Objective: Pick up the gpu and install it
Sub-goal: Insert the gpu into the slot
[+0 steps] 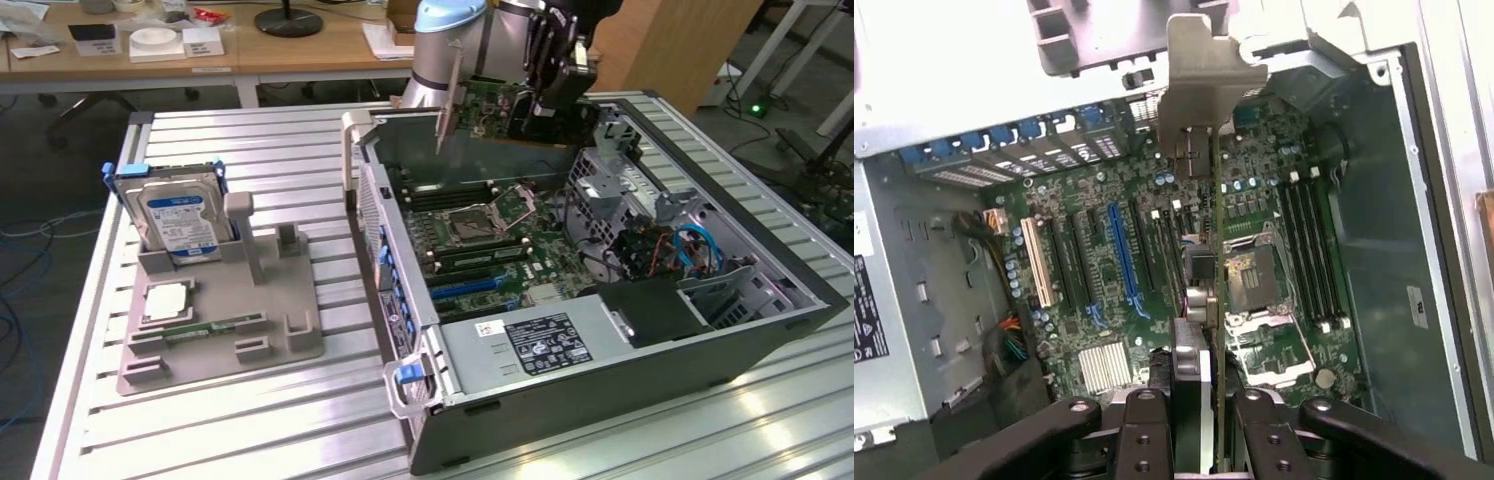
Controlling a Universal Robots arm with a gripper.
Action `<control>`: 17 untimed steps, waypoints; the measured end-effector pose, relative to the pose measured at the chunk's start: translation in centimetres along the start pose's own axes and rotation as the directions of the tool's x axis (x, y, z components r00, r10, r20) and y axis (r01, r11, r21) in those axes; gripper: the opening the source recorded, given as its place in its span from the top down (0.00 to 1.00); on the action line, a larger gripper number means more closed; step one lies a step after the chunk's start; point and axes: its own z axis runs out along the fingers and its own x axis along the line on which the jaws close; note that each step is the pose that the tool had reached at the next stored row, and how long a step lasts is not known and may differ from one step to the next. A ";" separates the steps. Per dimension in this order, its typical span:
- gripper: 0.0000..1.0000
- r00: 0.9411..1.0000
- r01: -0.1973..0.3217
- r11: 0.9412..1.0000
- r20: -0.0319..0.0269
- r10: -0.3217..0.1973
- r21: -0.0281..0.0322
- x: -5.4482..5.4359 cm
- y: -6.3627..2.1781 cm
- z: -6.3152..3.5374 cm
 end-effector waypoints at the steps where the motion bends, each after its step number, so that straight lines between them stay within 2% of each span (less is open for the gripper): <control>1: 0.72 1.000 0.012 1.000 0.000 -0.012 0.000 0.0 0.00 0.00; 6: 0.72 0.998 0.069 0.998 -0.002 -0.069 -0.001 0.0 0.00 0.00; 12: 0.72 0.991 0.134 0.991 -0.005 -0.134 -0.002 0.0 0.00 0.00; 17: 0.72 0.987 0.163 0.987 -0.005 -0.163 -0.003 0.0 0.00 0.00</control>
